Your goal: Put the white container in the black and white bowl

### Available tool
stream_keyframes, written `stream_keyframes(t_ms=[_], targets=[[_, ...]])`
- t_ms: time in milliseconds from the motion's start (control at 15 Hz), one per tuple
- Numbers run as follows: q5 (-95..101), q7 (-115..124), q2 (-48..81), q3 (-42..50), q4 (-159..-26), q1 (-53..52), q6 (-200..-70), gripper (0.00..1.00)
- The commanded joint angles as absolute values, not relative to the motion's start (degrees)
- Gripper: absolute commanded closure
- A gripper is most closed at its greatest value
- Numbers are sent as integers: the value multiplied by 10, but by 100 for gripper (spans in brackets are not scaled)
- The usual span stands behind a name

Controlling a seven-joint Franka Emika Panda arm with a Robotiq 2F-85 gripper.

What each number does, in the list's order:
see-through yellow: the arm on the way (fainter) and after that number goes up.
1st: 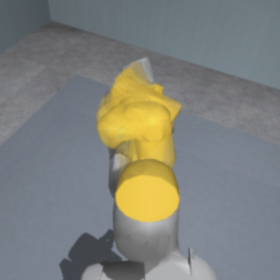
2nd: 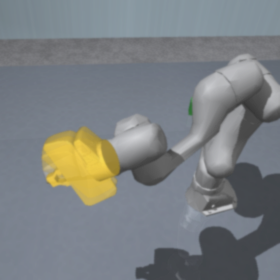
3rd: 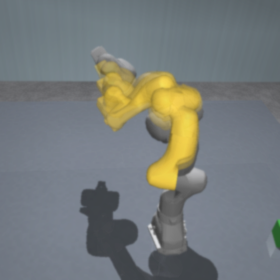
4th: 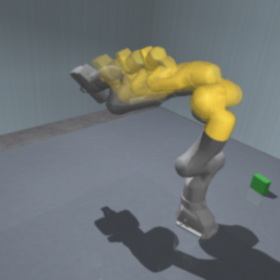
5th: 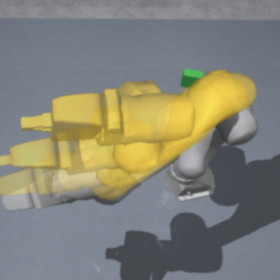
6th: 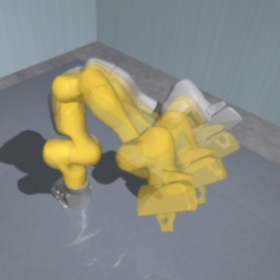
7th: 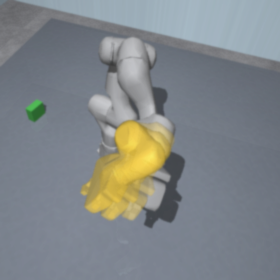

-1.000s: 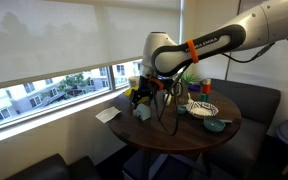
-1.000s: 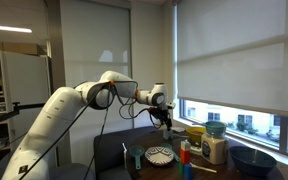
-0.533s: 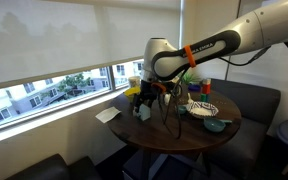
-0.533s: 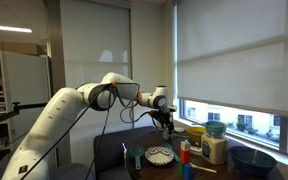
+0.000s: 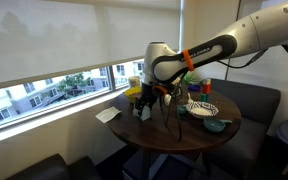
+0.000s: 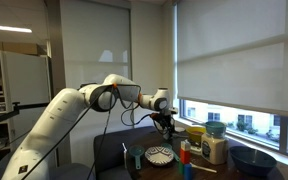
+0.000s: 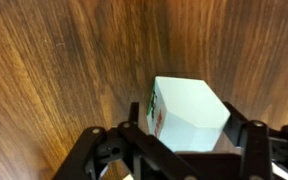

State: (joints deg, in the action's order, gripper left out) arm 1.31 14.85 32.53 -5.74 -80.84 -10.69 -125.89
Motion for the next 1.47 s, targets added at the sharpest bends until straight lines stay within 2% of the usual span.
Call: stream_keyframes(t_ms=[0, 133, 200, 400, 867, 1400], targets=[[22, 143, 310, -46, -811, -118, -1246, 51], [25, 144, 300, -45, -814, -120, -1232, 65], [25, 145, 294, -45, -815, -121, -1226, 69], [12, 139, 268, -53, -824, -117, -1216, 69], [57, 245, 202, -11, -844, -127, -1358, 69], [-4, 132, 9, -34, -993, -81, -1236, 69]])
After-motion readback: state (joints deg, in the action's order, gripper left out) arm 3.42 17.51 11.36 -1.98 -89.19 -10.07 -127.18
